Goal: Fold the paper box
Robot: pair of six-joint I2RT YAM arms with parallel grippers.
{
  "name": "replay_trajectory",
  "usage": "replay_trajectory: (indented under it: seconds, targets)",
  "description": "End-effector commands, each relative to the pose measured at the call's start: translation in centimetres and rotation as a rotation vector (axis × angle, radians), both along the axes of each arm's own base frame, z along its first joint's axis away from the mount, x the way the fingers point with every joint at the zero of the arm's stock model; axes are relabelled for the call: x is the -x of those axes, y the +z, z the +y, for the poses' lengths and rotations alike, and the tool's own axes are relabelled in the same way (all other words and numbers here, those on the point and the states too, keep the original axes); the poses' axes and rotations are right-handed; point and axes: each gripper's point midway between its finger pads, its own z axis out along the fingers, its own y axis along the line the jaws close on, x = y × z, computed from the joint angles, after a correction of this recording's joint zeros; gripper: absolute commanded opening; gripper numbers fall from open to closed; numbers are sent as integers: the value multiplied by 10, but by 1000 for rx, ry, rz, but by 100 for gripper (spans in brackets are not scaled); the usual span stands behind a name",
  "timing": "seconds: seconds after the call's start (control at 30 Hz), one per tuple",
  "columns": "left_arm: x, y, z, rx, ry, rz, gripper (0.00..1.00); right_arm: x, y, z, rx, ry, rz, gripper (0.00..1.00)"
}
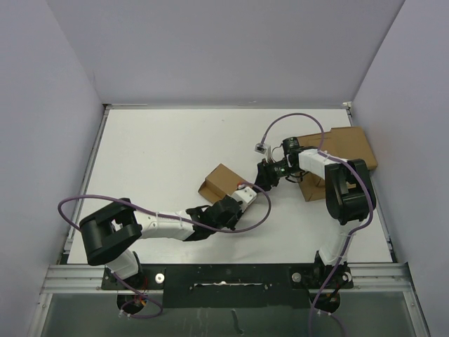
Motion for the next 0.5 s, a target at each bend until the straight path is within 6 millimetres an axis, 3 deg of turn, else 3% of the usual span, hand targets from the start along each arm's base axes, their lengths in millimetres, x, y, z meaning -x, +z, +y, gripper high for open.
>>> replay_trajectory:
  seconds: [0.0, 0.2, 0.47]
  targets:
    - [-28, 76, -32, 266, 75, -112, 0, 24, 4, 14, -32, 41, 109, 43]
    - [-28, 60, -21, 238, 147, -62, 0, 24, 3, 13, -27, 39, 110, 44]
    - [-31, 54, -12, 235, 231, -19, 0, 24, 1, 12, -19, 35, 114, 44]
